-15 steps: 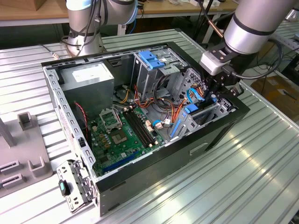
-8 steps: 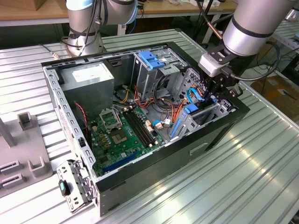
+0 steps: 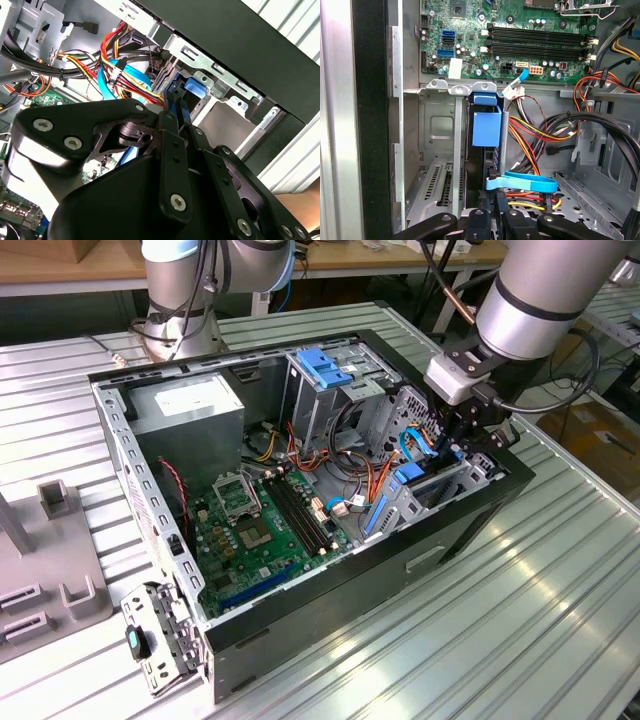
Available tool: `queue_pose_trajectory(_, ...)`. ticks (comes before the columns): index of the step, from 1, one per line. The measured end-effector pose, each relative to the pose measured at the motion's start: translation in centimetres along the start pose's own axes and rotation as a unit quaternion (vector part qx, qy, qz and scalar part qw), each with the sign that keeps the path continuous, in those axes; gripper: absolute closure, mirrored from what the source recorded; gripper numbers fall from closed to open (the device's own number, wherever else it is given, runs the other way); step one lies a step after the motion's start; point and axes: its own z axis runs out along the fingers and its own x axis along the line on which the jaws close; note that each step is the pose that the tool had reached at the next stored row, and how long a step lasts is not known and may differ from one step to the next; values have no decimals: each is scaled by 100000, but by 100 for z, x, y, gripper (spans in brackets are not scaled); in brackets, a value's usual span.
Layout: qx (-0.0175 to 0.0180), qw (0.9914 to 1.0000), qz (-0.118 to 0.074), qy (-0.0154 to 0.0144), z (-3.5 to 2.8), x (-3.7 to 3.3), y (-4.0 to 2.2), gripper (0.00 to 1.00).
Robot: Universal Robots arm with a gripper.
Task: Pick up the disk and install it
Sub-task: 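Insert the second disk wire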
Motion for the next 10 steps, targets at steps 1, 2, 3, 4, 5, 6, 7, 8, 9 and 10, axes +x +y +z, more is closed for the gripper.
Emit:
queue_pose_trajectory(1, 1, 100000, 1, 2, 0, 0, 0, 84)
queue_pose_trajectory(2, 2, 100000, 1, 0, 0, 0, 0, 84)
queue_pose_trajectory(3, 1, 100000, 3, -2, 1, 0, 0, 84)
queue_pose_trajectory(4, 22, 100000, 11, -105, 9, -1, 1, 84)
queue_pose_trajectory(5, 14, 100000, 7, -98, 11, 0, 1, 82)
queue_pose_trajectory(6, 7, 100000, 2, -61, 7, 1, 0, 82)
queue_pose_trajectory(7, 2, 100000, -2, -8, 2, 0, 0, 76)
queue_pose_trajectory(8, 1, 100000, 0, -3, 2, 0, 0, 76)
queue_pose_trajectory(9, 2, 100000, 2, -4, 2, 0, 0, 76)
queue_pose_trajectory(10, 0, 100000, 2, -4, 2, 0, 0, 76)
